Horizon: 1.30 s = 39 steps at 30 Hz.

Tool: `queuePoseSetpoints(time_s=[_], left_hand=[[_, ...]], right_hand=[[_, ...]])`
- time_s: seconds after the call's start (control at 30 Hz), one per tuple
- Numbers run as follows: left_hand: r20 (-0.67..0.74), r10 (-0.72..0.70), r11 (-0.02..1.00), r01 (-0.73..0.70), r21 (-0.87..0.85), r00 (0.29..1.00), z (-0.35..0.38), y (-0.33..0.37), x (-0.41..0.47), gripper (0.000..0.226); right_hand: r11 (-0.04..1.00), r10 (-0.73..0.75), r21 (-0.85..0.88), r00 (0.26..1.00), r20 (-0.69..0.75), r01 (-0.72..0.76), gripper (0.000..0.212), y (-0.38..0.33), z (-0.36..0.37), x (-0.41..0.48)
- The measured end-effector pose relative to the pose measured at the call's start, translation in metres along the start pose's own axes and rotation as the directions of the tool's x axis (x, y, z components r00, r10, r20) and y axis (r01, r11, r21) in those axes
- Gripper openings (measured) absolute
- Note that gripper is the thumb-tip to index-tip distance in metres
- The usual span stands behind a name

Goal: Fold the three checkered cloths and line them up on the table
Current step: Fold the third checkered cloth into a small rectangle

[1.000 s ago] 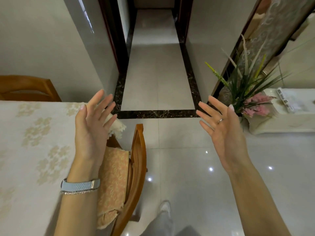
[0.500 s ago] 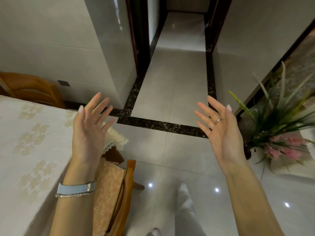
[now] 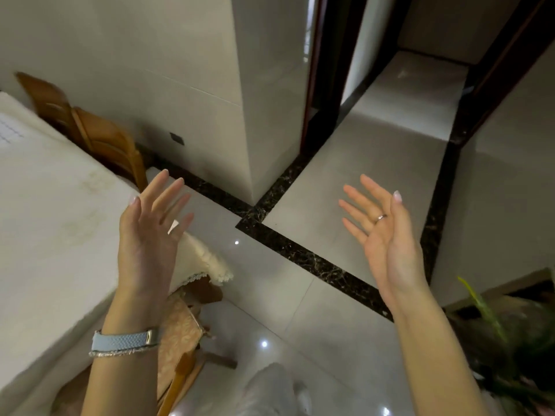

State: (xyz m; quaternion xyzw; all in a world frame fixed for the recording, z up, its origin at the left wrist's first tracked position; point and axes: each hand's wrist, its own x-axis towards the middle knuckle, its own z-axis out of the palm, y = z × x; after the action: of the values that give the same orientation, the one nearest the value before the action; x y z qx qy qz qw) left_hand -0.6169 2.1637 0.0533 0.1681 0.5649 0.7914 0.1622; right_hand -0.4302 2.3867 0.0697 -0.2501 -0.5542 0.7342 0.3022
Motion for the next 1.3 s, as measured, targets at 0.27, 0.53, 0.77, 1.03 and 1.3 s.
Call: queuePoseSetpoints(time_s=[0.27, 0.53, 0.77, 1.03, 1.3], left_hand=[[-0.144, 0.06, 0.998, -0.062, -0.004, 0.988, 0.0, -0.015, 0.079, 0.056], [-0.319, 0.109, 0.992, -0.123, -0.022, 0.942, -0.014, -0.015, 0.182, 0.052], [-0.395, 0.155, 0.988, -0.147, 0.05, 0.906, -0.019, -0.005, 0.26, 0.05], [-0.529, 0.189, 0.982, -0.174, 0.079, 0.827, -0.02, -0.017, 0.351, 0.051], [-0.662, 0.233, 0.966, -0.248, 0.073, 0.713, -0.015, -0.033, 0.431, 0.051]], right_hand=[[0.999, 0.032, -0.038, 0.98, 0.197, -0.025, 0.049, 0.016, 0.03, 0.123], [0.998, 0.053, -0.054, 0.925, 0.377, -0.035, 0.049, 0.023, 0.099, 0.256], [0.997, 0.067, -0.011, 0.877, 0.476, -0.07, 0.05, 0.026, 0.145, 0.351], [0.993, 0.105, -0.023, 0.791, 0.602, -0.114, 0.051, 0.046, 0.197, 0.47], [0.989, 0.136, -0.063, 0.651, 0.747, -0.135, 0.05, 0.055, 0.256, 0.591]])
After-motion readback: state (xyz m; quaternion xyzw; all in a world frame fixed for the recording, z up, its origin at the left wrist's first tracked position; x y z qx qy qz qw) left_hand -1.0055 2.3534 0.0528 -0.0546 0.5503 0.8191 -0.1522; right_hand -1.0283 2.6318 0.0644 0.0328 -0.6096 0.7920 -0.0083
